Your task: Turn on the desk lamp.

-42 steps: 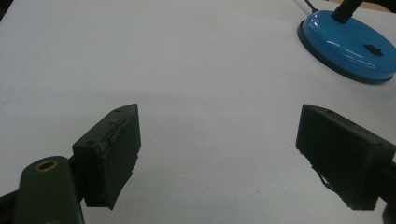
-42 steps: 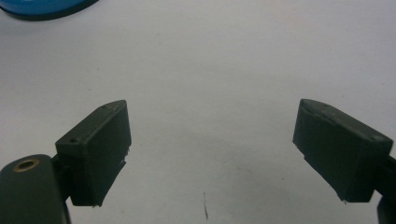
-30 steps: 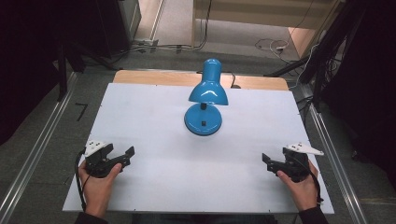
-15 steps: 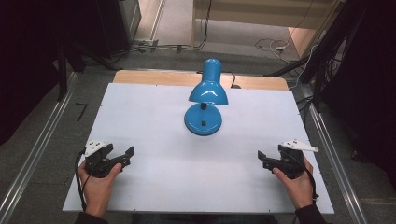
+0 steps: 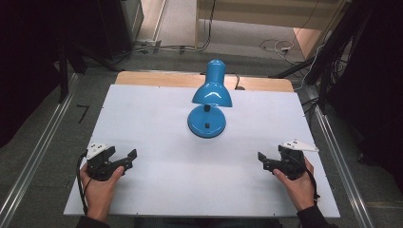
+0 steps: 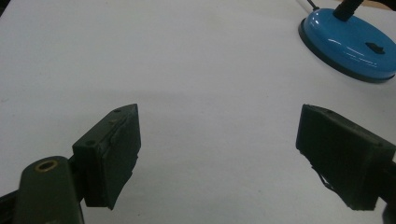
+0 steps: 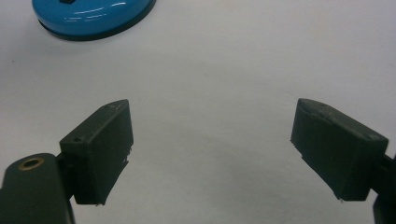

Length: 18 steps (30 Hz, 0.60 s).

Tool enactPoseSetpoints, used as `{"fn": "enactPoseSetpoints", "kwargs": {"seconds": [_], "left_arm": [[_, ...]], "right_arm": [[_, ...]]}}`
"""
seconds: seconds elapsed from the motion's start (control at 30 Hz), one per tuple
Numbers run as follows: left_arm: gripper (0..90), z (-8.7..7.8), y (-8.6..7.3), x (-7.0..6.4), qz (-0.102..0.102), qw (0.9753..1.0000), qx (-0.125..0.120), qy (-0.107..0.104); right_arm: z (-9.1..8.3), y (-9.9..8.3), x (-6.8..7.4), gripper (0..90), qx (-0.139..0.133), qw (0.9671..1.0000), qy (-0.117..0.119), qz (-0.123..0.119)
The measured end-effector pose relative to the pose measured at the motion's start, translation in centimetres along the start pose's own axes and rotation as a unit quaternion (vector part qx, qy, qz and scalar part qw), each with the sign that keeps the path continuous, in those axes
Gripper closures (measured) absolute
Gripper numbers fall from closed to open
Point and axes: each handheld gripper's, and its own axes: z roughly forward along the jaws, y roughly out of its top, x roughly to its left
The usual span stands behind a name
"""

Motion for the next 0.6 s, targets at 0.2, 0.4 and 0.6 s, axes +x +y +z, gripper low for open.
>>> {"fn": "enactPoseSetpoints", "kwargs": {"seconds": [0.2,0.4,0.6], "left_arm": [[14.8,0.0,0.0,0.0,0.000,1.0000,0.000,0.000],[14.8,0.0,0.0,0.0,0.001,1.0000,0.001,0.000],[14.8,0.0,0.0,0.0,0.001,1.0000,0.001,-0.001]], "right_arm": [[0.2,0.3,0.3,11.9,-0.001,1.0000,0.004,-0.001],[0.6,0.7,0.7,12.0,-0.001,0.9999,0.009,-0.006],[0.9,1.0,1.1,12.0,-0.001,0.9999,0.013,-0.007]]}}
